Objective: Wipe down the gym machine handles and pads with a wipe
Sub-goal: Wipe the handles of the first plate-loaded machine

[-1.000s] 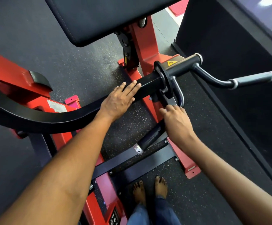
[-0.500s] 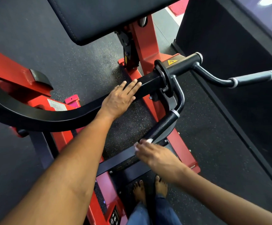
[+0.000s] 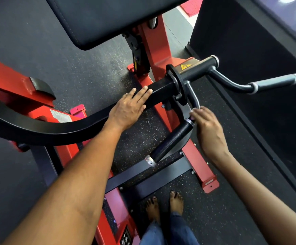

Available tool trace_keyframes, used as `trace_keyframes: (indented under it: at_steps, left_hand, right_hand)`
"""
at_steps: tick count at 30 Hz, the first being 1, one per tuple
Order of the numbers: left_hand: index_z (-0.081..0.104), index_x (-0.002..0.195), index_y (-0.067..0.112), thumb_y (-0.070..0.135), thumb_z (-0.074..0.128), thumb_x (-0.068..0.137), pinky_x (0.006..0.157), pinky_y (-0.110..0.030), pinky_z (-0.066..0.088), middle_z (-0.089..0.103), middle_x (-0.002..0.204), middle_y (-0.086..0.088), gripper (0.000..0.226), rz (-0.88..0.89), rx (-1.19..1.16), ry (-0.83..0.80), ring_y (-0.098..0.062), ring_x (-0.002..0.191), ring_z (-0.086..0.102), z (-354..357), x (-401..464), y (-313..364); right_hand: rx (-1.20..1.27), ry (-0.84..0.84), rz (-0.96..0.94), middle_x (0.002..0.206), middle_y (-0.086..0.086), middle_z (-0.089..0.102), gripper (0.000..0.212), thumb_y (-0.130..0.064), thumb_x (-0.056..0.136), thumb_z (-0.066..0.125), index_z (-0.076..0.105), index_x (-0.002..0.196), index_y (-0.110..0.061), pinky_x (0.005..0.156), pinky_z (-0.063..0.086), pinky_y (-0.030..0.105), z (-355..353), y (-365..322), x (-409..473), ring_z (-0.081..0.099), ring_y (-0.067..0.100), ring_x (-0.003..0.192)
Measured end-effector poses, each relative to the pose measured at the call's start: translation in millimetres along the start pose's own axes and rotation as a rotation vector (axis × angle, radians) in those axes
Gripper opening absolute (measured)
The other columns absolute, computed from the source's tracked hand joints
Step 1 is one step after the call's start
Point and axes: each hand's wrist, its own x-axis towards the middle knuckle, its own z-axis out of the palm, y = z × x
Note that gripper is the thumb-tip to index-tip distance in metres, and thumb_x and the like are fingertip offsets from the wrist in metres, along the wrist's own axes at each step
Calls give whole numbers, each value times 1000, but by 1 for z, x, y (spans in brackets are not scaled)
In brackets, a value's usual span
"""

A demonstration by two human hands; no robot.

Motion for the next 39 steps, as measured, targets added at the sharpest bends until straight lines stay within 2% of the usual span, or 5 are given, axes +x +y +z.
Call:
trace_keyframes:
  at_steps: [16,23,28,33,39]
  left_hand:
    - [29,151,14,32,24,100,99,-51,48,37,153,-8,54,6,-13,-16,-41,128,48,-2,0,1]
    - [27,151,13,32,24,101,99,-53,47,36,153,-9,54,-2,-22,-20,-42,128,47,-3,1,2]
    - [26,152,13,32,24,101,100,-52,47,35,154,-9,54,0,-5,-25,-41,129,47,-1,0,1]
    - [24,152,15,32,25,101,102,-53,44,33,155,-8,54,-9,-29,3,-40,132,44,0,0,2]
    - [20,153,17,32,27,101,105,-53,42,30,156,-7,54,8,-31,41,-41,135,41,3,-1,1]
  right_hand:
    - [335,-106,-276,132,3,57,38,-7,93,39,61,123,-3,112,29,24,41,-50,-92,41,15,132]
    - [1187,278,1259,110,4,63,32,1,92,50,62,118,-16,48,47,10,18,-21,-15,60,11,75]
    - [1672,-431,1349,102,17,62,27,1,99,33,50,112,-13,65,57,52,28,-68,-49,66,31,79]
    - [1873,28,1239,116,21,58,28,1,99,34,54,112,-13,48,57,26,17,-19,-13,68,18,64]
    - [1767,-440,1185,95,23,68,25,8,98,31,50,108,-5,57,60,36,14,-43,-32,70,23,63]
